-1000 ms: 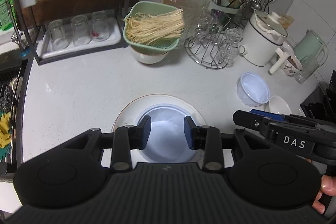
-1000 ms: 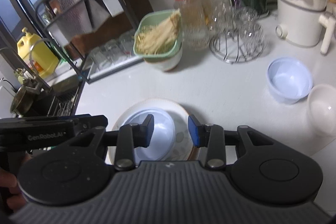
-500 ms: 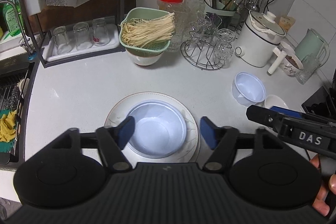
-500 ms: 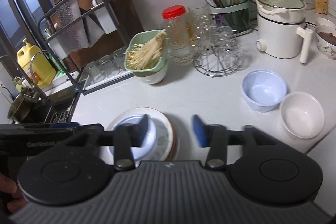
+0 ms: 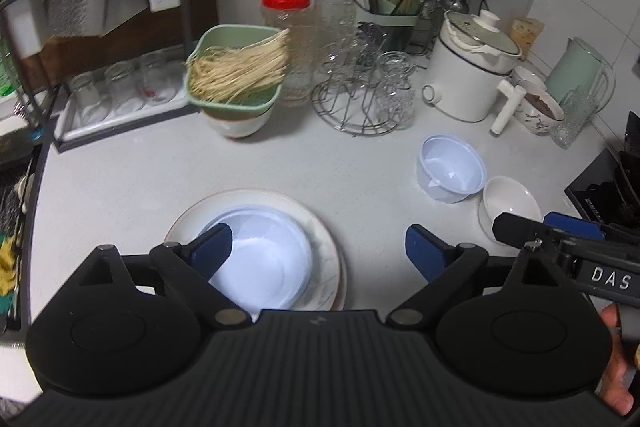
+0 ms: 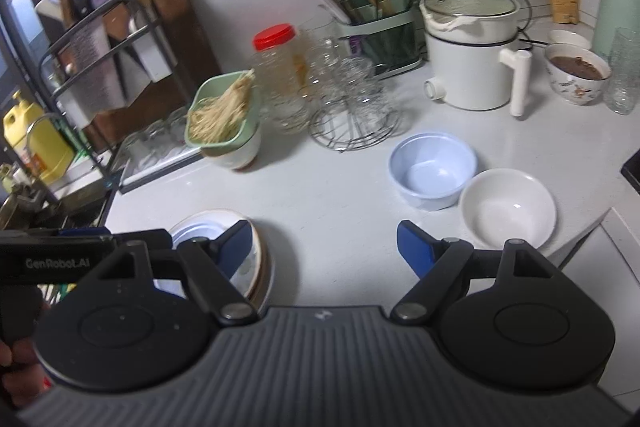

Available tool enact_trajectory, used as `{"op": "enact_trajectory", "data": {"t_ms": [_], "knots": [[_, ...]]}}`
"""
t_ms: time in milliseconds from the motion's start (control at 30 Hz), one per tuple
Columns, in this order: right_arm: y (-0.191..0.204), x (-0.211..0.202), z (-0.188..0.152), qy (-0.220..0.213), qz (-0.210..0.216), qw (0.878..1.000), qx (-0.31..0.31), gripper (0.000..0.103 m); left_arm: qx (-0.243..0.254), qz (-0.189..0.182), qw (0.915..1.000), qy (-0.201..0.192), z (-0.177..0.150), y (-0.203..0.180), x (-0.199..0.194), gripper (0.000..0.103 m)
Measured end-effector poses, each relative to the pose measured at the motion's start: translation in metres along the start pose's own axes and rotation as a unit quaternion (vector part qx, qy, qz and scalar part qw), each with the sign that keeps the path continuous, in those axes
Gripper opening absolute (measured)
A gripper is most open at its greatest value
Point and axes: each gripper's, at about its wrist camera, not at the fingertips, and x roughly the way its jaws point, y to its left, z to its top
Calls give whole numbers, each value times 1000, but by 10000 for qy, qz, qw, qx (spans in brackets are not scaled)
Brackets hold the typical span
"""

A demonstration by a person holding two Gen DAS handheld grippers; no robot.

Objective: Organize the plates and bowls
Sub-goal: 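Move both grippers to the smaller light-blue bowl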

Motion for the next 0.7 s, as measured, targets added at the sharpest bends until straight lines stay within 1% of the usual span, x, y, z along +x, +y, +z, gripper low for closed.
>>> {"op": "enact_trajectory", "data": {"t_ms": [167,367,600,700], "knots": [[-12,1,7,-147,-317,9992,170,81,231,-363,9991,-12,25,-15,22,96],[-28,6,19,-261,-774,9953,529,81,567,-770,9954,57,52,-28,51,96],[-42,19,30,-326,-1216,9883,861,81,883,-1224,9884,150,72,-41,86,96],[-49,25,34,-343,-1322,9862,935,80,956,-1322,9863,240,78,-49,102,96]]}}
